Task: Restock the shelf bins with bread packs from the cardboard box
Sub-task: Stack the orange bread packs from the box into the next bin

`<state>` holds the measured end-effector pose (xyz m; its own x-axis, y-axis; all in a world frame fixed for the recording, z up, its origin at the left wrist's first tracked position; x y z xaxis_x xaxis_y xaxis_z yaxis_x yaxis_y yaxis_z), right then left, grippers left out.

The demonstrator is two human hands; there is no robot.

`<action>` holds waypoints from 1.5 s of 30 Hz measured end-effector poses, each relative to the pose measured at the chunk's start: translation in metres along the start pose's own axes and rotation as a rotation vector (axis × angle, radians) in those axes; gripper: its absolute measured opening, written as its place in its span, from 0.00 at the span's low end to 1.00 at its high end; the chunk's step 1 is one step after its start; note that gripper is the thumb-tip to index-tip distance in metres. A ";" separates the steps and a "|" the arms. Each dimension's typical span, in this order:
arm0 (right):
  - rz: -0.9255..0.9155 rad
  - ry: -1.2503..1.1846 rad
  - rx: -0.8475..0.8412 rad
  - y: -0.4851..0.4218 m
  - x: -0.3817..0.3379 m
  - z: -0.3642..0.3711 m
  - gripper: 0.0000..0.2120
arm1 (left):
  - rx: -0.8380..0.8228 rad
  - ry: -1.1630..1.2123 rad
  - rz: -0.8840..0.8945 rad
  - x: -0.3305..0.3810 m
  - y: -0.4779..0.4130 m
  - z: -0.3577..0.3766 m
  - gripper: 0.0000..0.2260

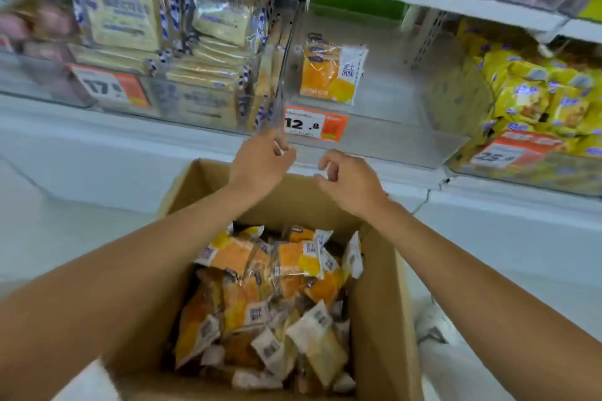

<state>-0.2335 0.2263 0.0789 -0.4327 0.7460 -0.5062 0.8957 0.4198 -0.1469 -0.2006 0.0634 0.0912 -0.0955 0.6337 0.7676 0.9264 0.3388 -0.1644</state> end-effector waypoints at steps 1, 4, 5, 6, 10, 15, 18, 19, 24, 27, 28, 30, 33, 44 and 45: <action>0.066 -0.018 -0.118 0.018 0.015 0.030 0.06 | -0.081 -0.006 -0.071 -0.027 0.015 0.012 0.06; 0.301 -0.080 -0.402 0.075 0.077 0.116 0.15 | -0.275 -0.048 -0.236 -0.108 0.057 0.041 0.05; 0.393 -0.085 -0.455 0.090 0.098 0.139 0.18 | -0.299 -0.068 -0.284 -0.131 0.067 0.045 0.05; 0.488 -0.099 -0.485 0.104 0.119 0.159 0.21 | -0.309 -0.074 -0.337 -0.150 0.074 0.047 0.04; 0.760 -0.231 -0.506 0.141 0.194 0.236 0.27 | -0.343 -0.019 -0.497 -0.194 0.094 0.056 0.03; 1.021 -0.569 -0.332 0.141 0.187 0.262 0.18 | -0.380 0.028 -0.638 -0.222 0.107 0.063 0.03; 1.076 -0.848 -0.334 0.142 0.165 0.263 0.16 | -0.372 0.085 -0.696 -0.228 0.113 0.069 0.07; 1.102 -0.988 -0.316 0.140 0.155 0.257 0.17 | -0.356 0.122 -0.714 -0.227 0.114 0.071 0.08; 0.898 -1.137 -0.476 0.126 0.098 0.210 0.19 | -0.567 0.402 -0.903 -0.207 0.134 0.106 0.39; 0.802 -1.087 -0.636 0.134 0.084 0.195 0.19 | -0.563 0.666 -1.043 -0.197 0.145 0.117 0.29; 0.797 -1.019 -0.659 0.140 0.088 0.191 0.21 | -0.497 0.683 -1.066 -0.201 0.147 0.112 0.24; 0.778 -0.763 -0.671 0.158 0.108 0.191 0.29 | -0.383 0.692 -1.084 -0.213 0.151 0.100 0.21; 0.719 -0.330 -0.804 0.193 0.123 0.214 0.40 | -0.308 0.580 -1.082 -0.230 0.161 0.082 0.15; 0.414 -0.340 -0.423 0.107 0.106 0.230 0.22 | -0.060 0.545 -0.902 -0.232 0.130 0.037 0.10; 0.386 -0.305 -0.428 0.099 0.105 0.234 0.31 | -0.042 0.567 -0.885 -0.230 0.126 0.035 0.10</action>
<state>-0.1661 0.2256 -0.1877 0.0173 0.7304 -0.6828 0.8331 0.3670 0.4137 -0.0743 -0.0147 -0.1277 -0.5698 -0.2496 0.7830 0.6224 0.4910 0.6095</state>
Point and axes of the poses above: each hand's wrist, its own y-axis away from the middle knuckle, its own z-axis out of the palm, x = y × z, the point moved 10 cm from there along -y, towards the middle knuckle, and after that the axes turned 4 degrees about x, right-handed, at the moved point
